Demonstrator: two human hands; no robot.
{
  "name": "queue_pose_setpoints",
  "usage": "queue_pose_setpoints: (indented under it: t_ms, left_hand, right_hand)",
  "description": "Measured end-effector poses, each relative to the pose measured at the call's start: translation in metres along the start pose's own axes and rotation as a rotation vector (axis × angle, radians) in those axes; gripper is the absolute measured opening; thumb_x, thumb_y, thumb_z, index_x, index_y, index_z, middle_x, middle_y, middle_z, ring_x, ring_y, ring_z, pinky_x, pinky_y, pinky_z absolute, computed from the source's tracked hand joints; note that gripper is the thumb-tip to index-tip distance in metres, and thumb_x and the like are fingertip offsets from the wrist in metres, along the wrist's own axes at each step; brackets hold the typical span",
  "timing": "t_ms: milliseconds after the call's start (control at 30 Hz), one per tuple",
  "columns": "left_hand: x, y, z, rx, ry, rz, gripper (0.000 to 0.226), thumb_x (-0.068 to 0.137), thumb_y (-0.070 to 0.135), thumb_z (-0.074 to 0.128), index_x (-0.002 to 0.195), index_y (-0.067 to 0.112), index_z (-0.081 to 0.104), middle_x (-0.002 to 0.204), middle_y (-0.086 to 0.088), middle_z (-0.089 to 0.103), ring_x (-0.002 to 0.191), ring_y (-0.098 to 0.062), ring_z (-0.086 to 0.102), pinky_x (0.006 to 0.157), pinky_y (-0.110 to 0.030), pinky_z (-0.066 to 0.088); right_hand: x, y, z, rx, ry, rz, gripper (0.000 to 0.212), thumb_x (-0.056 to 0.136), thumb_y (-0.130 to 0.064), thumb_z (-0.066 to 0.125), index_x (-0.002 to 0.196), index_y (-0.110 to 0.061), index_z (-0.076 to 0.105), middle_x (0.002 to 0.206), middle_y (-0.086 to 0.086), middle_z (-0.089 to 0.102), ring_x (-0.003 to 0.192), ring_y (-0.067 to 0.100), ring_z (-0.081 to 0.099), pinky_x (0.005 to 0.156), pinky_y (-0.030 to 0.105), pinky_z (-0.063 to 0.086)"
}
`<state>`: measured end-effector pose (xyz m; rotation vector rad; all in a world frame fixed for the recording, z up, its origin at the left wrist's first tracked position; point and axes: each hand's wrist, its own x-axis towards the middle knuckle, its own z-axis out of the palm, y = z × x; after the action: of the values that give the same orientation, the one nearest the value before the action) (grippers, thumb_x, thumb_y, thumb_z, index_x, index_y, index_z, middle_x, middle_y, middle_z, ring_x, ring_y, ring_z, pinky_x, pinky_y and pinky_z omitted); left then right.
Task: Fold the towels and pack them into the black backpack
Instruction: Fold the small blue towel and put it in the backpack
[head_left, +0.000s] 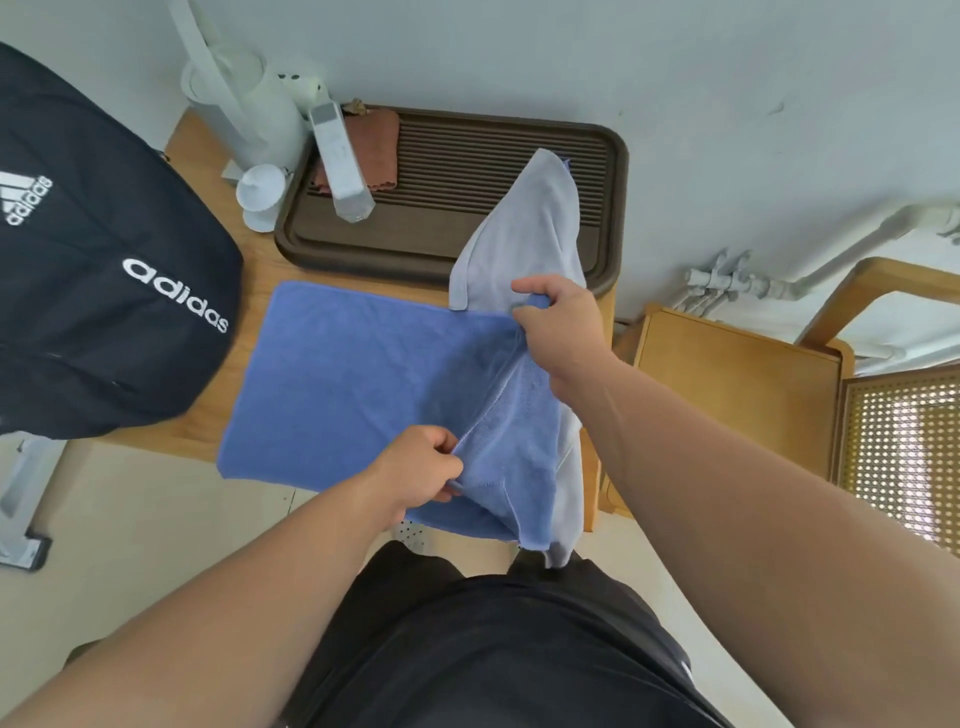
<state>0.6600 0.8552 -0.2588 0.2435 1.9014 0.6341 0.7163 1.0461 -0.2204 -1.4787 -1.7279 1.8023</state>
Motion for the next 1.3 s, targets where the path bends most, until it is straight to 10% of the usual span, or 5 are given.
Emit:
queue_pose_setpoints:
  t_ms: [200,600,833,1067,1300]
  left_hand:
    - [0.011,-0.042,-0.053,0.041,-0.150,0.015,0.027,0.088,-0.004,0.055,0.106,0.012,0.068,0.103,-0.007,0.071,0.093,-0.023,0.070,0.076,-0.032,0.062]
    - [0.051,-0.103,-0.126,-0.004,-0.092,-0.033,0.018,0.087,-0.004,0.052,0.093,0.011,0.061,0.078,-0.010,0.072,0.064,-0.020,0.068,0.064,-0.033,0.058]
    - [0.058,-0.107,-0.125,0.153,-0.108,0.064,0.019,0.087,0.016,0.062,0.090,-0.002,0.060,0.083,-0.019,0.072,0.064,-0.025,0.069,0.064,-0.040,0.056]
    - [0.060,-0.109,-0.129,0.202,-0.138,0.119,0.026,0.084,0.027,0.059,0.076,0.002,0.052,0.079,-0.019,0.067,0.082,-0.040,0.069,0.065,-0.049,0.054]
    - [0.048,-0.102,-0.135,0.026,-0.194,0.127,0.019,0.074,0.028,0.047,0.068,0.018,0.032,0.069,-0.002,0.034,0.069,-0.022,0.033,0.065,-0.042,0.041]
  right_hand:
    - [0.010,0.001,0.081,-0.078,0.026,0.078,0.030,0.090,-0.005,0.054,0.110,-0.022,0.068,0.078,-0.005,0.059,0.064,0.011,0.053,0.049,0.015,0.044]
    - [0.015,0.025,0.191,-0.448,-0.204,0.045,0.060,0.095,-0.023,0.061,0.152,-0.028,0.040,0.132,0.001,0.043,0.085,0.017,0.053,0.060,0.025,0.045]
    - [0.007,0.050,0.197,-0.785,-0.281,-0.035,0.058,0.097,-0.032,0.061,0.151,-0.029,0.042,0.160,0.005,0.020,0.146,0.024,0.026,0.114,0.034,0.032]
    - [0.012,0.039,0.224,-1.298,-0.267,-0.130,0.056,0.098,-0.052,0.045,0.152,-0.040,0.033,0.153,0.004,0.022,0.137,0.031,0.027,0.110,0.046,0.032]
    - [0.012,0.038,0.224,-1.157,-0.165,-0.161,0.042,0.099,-0.038,0.049,0.132,-0.013,0.048,0.150,0.001,0.030,0.131,0.029,0.037,0.101,0.043,0.039]
